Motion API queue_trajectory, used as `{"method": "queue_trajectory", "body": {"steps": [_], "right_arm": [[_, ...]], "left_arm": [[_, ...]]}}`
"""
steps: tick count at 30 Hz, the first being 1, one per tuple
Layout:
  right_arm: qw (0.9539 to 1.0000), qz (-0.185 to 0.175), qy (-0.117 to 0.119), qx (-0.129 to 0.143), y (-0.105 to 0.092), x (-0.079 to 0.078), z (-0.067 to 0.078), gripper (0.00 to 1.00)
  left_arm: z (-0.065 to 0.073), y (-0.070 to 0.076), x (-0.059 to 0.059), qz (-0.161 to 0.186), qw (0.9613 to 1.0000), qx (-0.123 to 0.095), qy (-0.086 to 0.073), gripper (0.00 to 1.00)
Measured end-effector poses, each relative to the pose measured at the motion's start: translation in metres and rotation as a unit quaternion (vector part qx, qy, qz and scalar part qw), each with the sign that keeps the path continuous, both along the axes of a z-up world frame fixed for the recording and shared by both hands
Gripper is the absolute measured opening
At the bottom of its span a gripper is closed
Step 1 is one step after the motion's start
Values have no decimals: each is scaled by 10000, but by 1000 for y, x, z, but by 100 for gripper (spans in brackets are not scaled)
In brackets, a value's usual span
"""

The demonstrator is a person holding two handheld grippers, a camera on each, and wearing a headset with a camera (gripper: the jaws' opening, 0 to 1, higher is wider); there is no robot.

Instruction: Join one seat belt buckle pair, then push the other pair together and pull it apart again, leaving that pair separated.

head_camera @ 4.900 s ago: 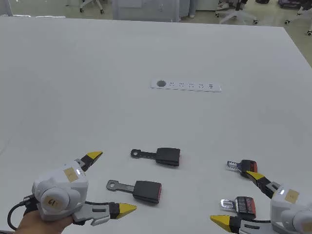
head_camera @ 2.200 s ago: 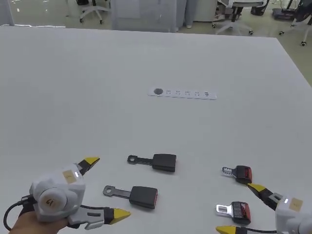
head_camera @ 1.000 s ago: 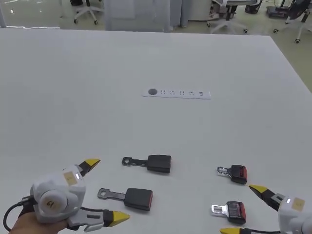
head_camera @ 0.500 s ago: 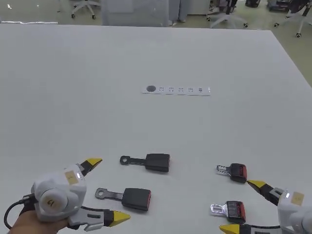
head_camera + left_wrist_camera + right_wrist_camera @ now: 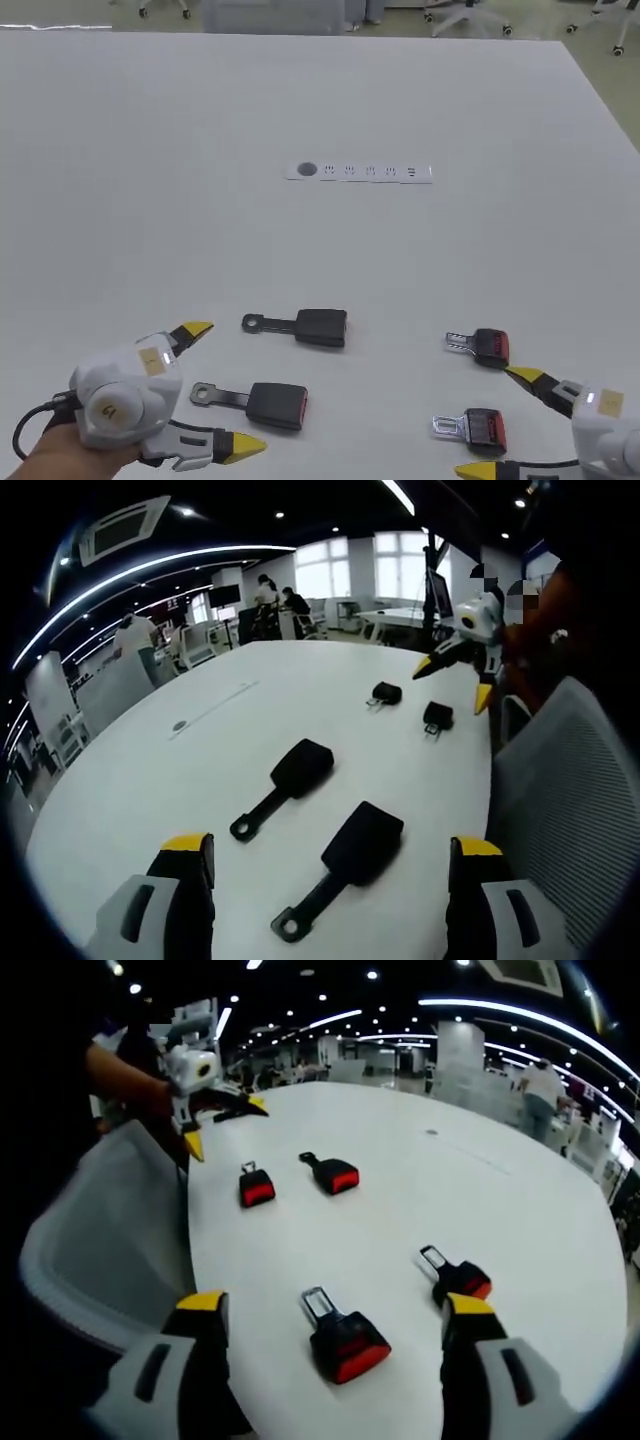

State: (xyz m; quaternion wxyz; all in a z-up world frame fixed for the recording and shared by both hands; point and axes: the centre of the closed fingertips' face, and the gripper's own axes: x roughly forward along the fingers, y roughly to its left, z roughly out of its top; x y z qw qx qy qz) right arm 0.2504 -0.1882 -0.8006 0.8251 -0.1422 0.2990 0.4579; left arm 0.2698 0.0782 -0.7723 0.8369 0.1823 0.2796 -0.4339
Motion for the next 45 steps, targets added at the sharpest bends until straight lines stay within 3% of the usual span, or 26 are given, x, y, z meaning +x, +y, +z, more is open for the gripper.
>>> {"method": "queue_trajectory", "body": {"steps": [13, 15, 18, 21, 34, 38, 39, 42, 45], "right_arm": [[9990, 329, 270, -162, -6, 1, -16, 87], [9986, 408, 265, -216, -7, 2, -18, 86], [9973, 565, 330, -328, -10, 1, -23, 82], [9964, 661, 392, -355, -11, 1, -27, 82], [9894, 1112, 631, -683, -17, -2, -49, 76], [9862, 1275, 768, -718, -18, -7, -52, 72], [9861, 1342, 671, -719, -17, -4, -53, 71], [9857, 1363, 728, -675, -16, -3, -53, 69], [9828, 1533, 746, -706, -16, -4, -52, 64]], "left_arm": [[-21, -4, 3, -339, 9990, 192, 197, 98], [-26, -6, 2, -433, 9986, 203, 235, 97], [-37, -6, 1, -620, 9969, 399, 286, 95], [-41, -9, 1, -757, 9957, 395, 352, 92], [-66, -19, -5, -1603, 9821, 829, 538, 75], [-75, -17, -7, -1723, 9780, 947, 695, 67], [-76, -17, -7, -1744, 9776, 941, 713, 64], [-80, -18, -4, -1808, 9760, 990, 697, 63], [-83, -19, -4, -1815, 9751, 970, 822, 59]]}}
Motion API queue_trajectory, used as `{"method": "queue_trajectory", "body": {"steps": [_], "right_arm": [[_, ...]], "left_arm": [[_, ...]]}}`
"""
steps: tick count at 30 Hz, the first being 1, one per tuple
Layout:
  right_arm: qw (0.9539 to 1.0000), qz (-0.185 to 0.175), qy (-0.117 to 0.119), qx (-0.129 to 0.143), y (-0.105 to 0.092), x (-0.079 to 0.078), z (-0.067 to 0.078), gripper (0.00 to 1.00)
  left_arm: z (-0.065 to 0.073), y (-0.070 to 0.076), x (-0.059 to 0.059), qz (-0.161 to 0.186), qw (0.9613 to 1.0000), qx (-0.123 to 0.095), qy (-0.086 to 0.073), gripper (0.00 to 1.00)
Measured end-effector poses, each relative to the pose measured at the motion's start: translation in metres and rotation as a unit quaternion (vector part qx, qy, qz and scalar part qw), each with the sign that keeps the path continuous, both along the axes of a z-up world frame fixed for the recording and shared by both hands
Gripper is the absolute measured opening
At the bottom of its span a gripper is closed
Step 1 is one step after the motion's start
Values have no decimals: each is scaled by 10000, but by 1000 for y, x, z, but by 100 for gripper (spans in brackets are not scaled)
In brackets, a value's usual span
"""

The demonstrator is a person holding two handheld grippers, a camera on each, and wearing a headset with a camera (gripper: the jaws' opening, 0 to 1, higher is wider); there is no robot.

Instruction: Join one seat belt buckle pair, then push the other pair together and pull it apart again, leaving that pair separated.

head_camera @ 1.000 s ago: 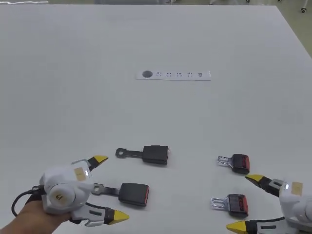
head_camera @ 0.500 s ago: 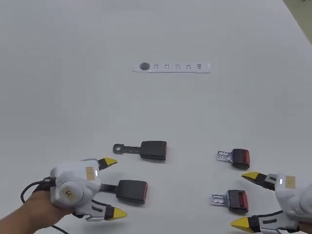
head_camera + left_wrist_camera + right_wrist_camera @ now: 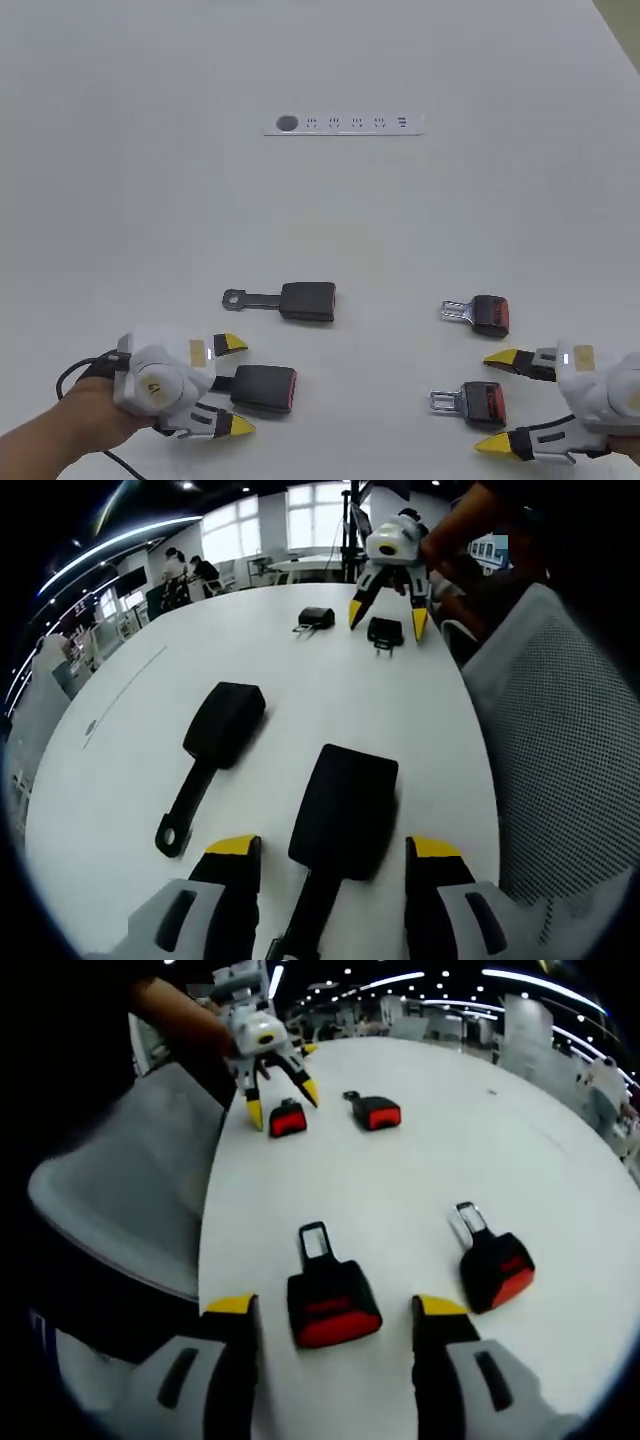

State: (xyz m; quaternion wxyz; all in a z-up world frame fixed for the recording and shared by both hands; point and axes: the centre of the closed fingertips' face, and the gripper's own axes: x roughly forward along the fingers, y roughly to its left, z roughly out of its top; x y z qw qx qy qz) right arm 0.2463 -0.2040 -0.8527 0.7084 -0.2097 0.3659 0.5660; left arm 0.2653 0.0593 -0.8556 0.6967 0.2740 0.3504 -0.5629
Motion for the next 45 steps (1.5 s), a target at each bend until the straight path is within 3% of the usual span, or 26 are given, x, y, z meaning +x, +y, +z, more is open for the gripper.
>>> {"method": "queue_trajectory", "body": {"steps": [6, 10, 14, 17, 34, 45], "right_arm": [[9993, 326, 98, -129, -2, -5, 0, 49], [9988, 477, 42, -119, 1, -6, 0, 46], [9982, 564, -75, -172, -1, -2, 0, 42], [9983, 551, -114, -145, -2, 0, 0, 38], [9993, 168, -171, 286, 0, 1, -1, 36], [9987, 198, -207, 425, 20, 6, -1, 36]], "left_arm": [[2, -6, 1, -144, 9999, -44, -11, 56], [2, -10, 0, -305, 9995, -36, -2, 53], [4, -13, -5, -555, 9985, 2, -8, 39], [4, -13, -3, -544, 9985, 26, -22, 38], [3, -14, -4, -551, 9985, 1, -45, 36], [2, -14, -4, -465, 9989, -49, -26, 35]]}}
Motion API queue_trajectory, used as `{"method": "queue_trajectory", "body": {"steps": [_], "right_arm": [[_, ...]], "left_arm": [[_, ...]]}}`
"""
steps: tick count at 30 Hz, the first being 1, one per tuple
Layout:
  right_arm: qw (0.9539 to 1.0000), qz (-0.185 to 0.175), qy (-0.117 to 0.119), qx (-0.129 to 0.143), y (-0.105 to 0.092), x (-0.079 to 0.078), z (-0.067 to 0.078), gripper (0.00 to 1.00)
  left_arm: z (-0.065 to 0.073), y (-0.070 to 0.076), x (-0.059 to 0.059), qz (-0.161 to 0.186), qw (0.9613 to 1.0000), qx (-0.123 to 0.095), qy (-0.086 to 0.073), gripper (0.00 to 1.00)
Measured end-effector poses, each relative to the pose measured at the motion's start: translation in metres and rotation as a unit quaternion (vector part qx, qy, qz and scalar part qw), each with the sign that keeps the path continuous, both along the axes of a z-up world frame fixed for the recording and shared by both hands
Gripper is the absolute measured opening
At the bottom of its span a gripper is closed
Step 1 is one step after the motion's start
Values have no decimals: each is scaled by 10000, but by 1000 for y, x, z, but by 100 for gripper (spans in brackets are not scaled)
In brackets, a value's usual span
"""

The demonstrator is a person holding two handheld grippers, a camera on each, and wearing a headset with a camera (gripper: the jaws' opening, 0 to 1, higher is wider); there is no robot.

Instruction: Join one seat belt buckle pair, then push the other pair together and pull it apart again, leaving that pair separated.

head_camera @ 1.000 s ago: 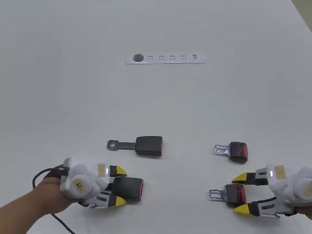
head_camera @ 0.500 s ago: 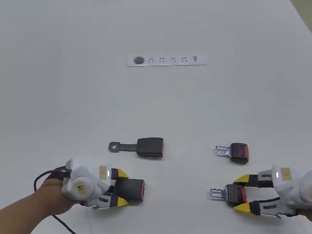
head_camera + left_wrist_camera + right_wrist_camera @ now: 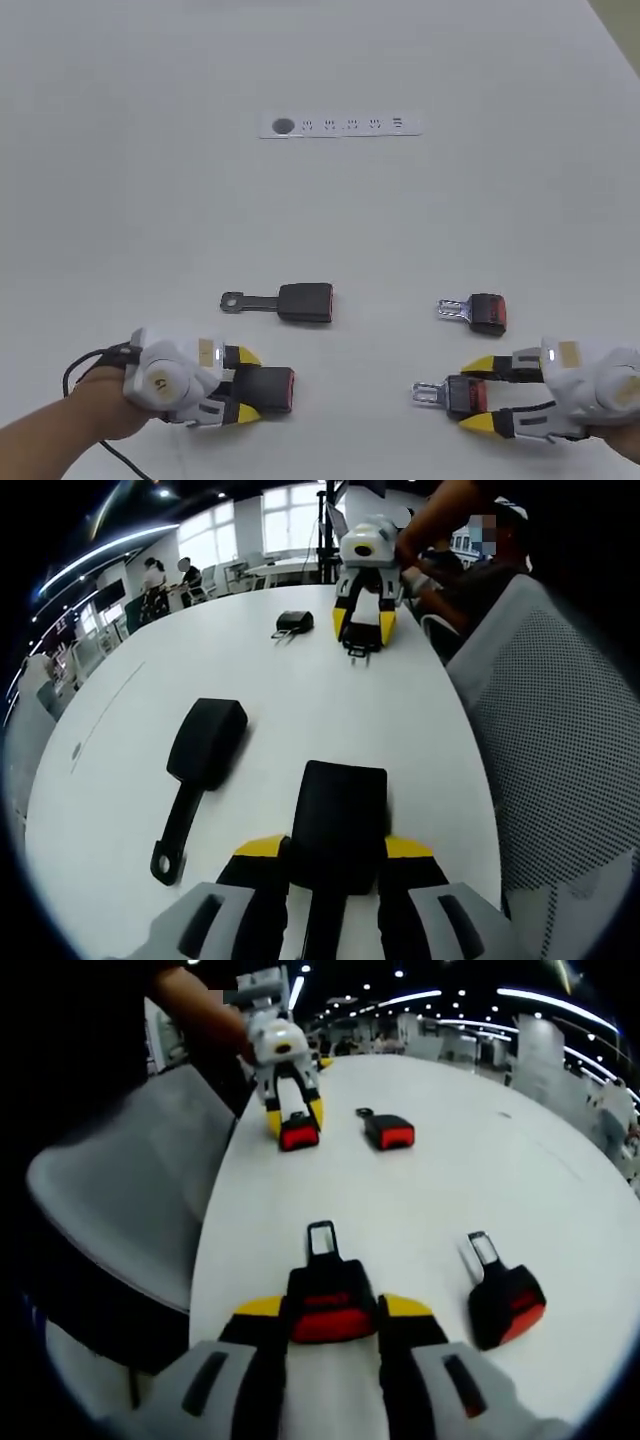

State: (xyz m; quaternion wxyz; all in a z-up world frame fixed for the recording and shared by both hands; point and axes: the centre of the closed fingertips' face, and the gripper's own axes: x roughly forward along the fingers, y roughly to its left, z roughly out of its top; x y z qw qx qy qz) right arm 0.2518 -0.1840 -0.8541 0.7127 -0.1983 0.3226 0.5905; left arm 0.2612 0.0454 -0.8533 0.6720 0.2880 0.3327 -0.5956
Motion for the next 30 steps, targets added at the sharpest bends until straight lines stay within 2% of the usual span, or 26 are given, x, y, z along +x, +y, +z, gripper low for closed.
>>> {"method": "queue_trajectory", "body": {"steps": [6, 21, 30], "right_arm": [[9999, -57, -30, 122, 21, 3, 1, 36], [9987, 221, -104, 445, 89, 2, 1, 36], [9983, 329, -143, 456, 120, 1, 1, 36]], "left_arm": [[-1, 1, 0, 25, 10000, -11, 14, 35], [-4, 3, 2, -34, 10000, 60, 26, 35], [-2, 1, 2, -53, 10000, 78, 23, 35]]}}
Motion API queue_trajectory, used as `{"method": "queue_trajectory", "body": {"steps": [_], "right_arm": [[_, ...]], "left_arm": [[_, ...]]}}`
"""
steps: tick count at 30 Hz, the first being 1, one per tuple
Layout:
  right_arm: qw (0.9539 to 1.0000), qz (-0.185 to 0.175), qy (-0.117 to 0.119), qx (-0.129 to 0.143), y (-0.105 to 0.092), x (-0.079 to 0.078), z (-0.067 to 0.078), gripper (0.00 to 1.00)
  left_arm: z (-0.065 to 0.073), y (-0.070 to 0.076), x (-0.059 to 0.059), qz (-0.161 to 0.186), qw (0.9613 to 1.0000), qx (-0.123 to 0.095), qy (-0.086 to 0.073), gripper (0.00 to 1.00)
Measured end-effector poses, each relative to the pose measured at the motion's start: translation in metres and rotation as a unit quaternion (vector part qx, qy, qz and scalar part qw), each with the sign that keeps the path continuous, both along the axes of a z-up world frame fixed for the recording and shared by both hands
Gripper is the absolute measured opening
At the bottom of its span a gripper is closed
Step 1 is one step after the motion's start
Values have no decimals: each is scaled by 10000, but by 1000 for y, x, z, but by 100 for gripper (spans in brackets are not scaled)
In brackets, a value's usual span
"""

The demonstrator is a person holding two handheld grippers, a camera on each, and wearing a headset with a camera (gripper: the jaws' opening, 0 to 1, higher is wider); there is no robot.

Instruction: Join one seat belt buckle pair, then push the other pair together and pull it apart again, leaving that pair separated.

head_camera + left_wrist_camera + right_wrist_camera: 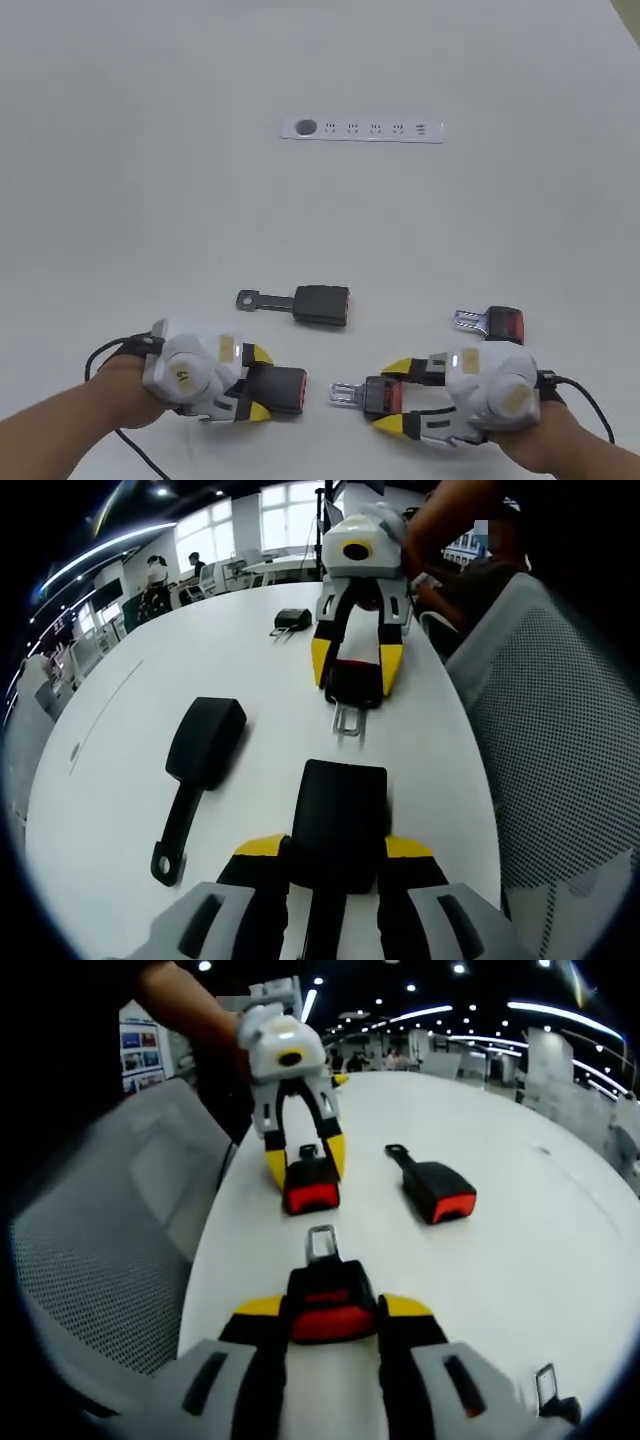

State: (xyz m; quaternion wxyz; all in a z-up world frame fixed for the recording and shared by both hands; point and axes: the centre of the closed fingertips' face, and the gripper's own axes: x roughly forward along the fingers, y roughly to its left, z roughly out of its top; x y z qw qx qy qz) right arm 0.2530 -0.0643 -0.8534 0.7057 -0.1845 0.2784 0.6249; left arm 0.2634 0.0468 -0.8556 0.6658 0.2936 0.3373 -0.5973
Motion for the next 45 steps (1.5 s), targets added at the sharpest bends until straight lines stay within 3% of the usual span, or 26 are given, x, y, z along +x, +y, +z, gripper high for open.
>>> {"method": "queue_trajectory", "body": {"steps": [9, 17, 29, 33, 45], "right_arm": [[9999, 61, 82, -22, 23, 4, 1, 36], [9998, 188, 19, -82, 41, 5, 0, 36], [9998, 77, 177, -79, 49, 5, 0, 35], [9998, 69, 187, -81, 64, 5, 0, 35], [9997, 21, 195, -151, 62, 7, -1, 35]], "left_arm": [[0, 0, 0, -58, 10000, 20, -1, 35], [-1, 0, -1, -106, 9999, -16, -6, 35], [-1, -1, -1, -274, 9996, 37, -38, 34], [-3, -1, -1, -324, 9995, 52, -39, 33], [-2, -1, -3, -298, 9996, -8, 7, 33]]}}
